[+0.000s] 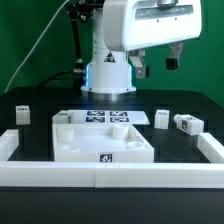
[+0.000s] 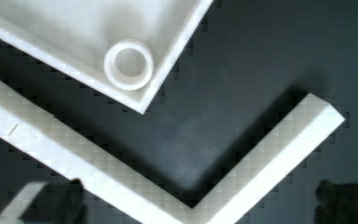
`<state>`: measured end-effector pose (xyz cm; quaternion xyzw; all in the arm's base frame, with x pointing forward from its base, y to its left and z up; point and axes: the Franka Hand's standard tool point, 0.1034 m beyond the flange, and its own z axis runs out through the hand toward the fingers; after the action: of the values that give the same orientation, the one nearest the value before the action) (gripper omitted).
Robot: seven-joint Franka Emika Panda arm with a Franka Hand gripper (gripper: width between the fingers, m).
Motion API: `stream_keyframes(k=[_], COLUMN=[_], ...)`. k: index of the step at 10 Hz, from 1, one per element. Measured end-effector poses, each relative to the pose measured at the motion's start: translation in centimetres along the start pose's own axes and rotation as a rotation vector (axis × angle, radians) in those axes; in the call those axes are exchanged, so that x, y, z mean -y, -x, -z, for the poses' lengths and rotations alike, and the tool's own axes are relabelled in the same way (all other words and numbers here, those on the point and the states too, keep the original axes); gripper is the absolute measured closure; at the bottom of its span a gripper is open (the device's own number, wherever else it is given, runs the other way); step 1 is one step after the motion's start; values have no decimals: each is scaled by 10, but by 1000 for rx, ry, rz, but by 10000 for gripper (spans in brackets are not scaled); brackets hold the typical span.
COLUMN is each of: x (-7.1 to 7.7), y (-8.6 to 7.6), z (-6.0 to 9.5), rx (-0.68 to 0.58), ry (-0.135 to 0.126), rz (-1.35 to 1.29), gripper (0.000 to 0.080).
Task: Assemble one leg
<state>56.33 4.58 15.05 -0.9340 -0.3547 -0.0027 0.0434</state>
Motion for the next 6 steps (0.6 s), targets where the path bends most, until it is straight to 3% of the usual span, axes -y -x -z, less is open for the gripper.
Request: stream_keyframes(k=[6], x=[0], y=[0], z=[0], rx=[0], ry=[0], rz=[0], gripper=[150])
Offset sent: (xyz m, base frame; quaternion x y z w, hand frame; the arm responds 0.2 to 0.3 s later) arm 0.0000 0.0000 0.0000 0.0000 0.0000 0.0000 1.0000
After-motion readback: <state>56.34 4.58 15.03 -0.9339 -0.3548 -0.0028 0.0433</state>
